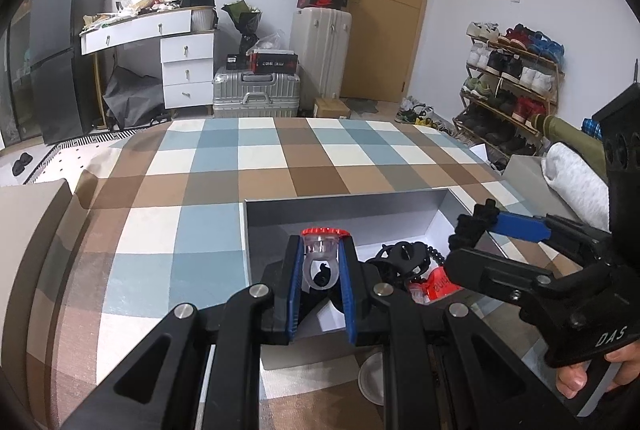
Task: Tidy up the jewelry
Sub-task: 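Carry the hair clip and cup into the grey box and open both grippers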
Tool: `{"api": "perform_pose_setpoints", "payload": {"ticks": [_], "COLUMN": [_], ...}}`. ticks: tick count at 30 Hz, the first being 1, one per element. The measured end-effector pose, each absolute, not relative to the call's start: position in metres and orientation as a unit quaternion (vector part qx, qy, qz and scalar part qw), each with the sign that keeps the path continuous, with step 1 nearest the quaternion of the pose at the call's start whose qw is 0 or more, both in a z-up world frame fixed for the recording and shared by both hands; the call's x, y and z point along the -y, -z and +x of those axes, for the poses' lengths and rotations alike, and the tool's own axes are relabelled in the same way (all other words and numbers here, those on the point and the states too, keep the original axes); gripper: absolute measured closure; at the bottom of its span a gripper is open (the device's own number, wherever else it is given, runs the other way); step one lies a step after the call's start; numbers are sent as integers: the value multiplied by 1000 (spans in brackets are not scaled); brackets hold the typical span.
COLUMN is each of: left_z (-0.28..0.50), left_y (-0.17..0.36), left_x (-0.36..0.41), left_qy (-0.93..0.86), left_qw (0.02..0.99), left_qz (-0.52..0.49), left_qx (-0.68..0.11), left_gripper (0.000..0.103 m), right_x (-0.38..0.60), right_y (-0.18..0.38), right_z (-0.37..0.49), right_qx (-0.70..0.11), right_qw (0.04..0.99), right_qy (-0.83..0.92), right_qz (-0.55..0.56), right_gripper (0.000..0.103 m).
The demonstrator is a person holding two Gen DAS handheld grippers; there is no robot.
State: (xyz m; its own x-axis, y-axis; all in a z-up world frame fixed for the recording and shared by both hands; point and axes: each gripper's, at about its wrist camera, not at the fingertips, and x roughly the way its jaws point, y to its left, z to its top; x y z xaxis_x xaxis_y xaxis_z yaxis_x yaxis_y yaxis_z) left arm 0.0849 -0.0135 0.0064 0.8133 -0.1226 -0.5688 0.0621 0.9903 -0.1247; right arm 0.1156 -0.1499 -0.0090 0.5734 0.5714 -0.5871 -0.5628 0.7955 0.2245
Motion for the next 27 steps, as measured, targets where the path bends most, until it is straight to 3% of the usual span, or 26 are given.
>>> {"api": "perform_pose_setpoints", "payload": {"ticks": [27], "left_z": [85], "left_y": [-4], "left_x": [9], "left_qy": [46], "left_qw": [950], "left_qz": [-65], "left_qx": [-300], "left_gripper": [91], "right_x": [148], "right_y": [5], "right_z": [111], "right_qx": [-323], "right_qw": [899], "right_qy": [-294], "right_qz": [-18], "right_gripper": [6]}}
